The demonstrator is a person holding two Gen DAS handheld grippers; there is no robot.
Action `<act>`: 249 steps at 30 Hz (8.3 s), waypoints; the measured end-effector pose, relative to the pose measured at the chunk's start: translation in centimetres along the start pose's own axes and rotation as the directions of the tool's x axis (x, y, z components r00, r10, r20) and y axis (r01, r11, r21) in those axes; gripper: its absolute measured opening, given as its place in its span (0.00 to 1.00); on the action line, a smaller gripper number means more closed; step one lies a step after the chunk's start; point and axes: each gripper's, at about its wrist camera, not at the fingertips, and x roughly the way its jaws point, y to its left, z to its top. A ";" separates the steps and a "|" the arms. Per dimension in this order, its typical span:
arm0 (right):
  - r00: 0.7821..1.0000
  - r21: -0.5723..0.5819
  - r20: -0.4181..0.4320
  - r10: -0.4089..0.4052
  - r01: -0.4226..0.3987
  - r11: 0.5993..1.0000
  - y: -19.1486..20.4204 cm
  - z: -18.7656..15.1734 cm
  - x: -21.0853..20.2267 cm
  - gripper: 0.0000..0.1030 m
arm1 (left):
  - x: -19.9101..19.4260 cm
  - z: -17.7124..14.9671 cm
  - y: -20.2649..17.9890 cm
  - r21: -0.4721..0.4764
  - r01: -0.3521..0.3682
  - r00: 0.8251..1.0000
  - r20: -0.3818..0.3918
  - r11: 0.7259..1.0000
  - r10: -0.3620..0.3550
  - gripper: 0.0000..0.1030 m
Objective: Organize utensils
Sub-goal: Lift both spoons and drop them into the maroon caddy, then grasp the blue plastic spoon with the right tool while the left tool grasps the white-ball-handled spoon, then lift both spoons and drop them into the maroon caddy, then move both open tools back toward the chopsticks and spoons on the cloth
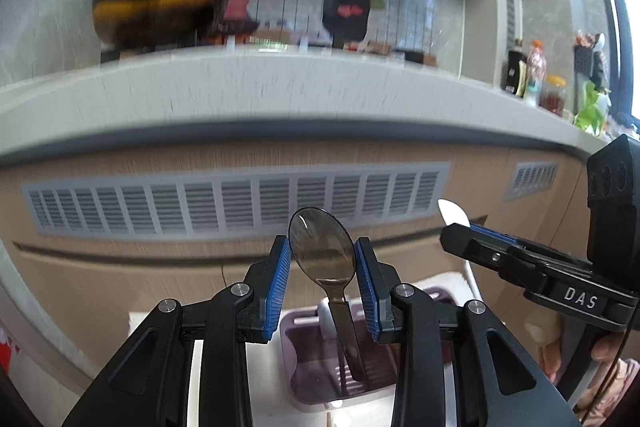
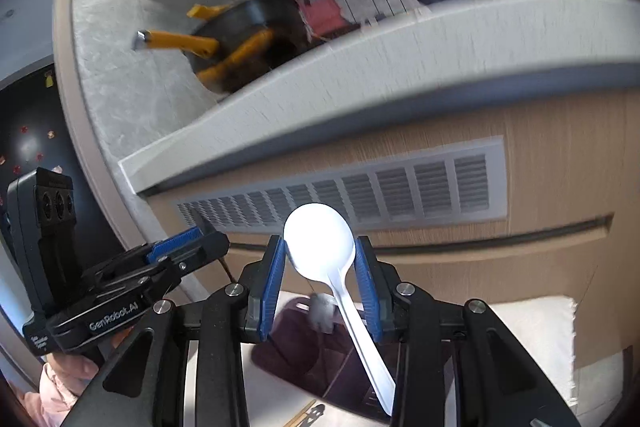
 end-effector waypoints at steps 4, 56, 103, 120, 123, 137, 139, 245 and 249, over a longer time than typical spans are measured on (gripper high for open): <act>0.999 0.024 -0.034 -0.022 0.023 0.999 -1.8 -1.6 2.5 0.33 | 2.2 -1.7 0.3 -0.004 -0.007 0.999 -0.037 1.000 0.007 0.33; 0.768 -0.304 -0.368 -0.523 0.432 0.849 -1.0 -21.7 -13.6 1.00 | -2.2 -21.0 -12.2 0.021 0.258 0.777 -0.599 0.966 -0.194 0.36; 0.878 -0.278 -0.218 -0.426 0.362 0.889 8.3 -15.5 -14.0 0.30 | -16.9 -15.7 -4.7 -0.105 0.090 0.968 -0.223 0.990 -0.111 0.22; 0.945 -0.326 -0.027 -0.326 0.300 0.897 12.5 -3.6 -20.0 0.30 | -20.9 -1.4 -6.5 0.031 0.182 0.983 0.026 0.983 -0.183 0.22; 0.951 -0.325 0.010 -0.308 0.295 0.899 12.8 0.0 -19.8 0.30 | -20.2 2.3 -6.5 0.053 0.155 0.983 0.092 0.987 -0.159 0.22; 0.925 -0.244 -0.249 -0.287 0.227 0.943 7.1 2.5 -11.4 0.30 | -10.5 3.4 -3.9 0.015 0.080 0.990 0.119 0.997 -0.081 0.22; 0.907 -0.208 -0.313 -0.280 0.222 0.952 5.5 1.9 -9.3 0.30 | -9.0 2.4 -3.6 0.006 0.073 0.991 0.109 0.997 -0.073 0.22; 0.776 -0.140 -0.544 -0.319 0.291 0.946 2.3 -22.8 -7.6 0.56 | -2.2 -21.5 -2.8 -0.086 0.075 0.828 -0.550 0.993 -0.110 0.28; 0.792 -0.069 -0.546 -0.273 0.282 0.957 1.9 -22.7 -8.1 0.74 | -1.0 -21.2 -3.3 -0.115 0.068 0.815 -0.566 0.991 -0.122 0.28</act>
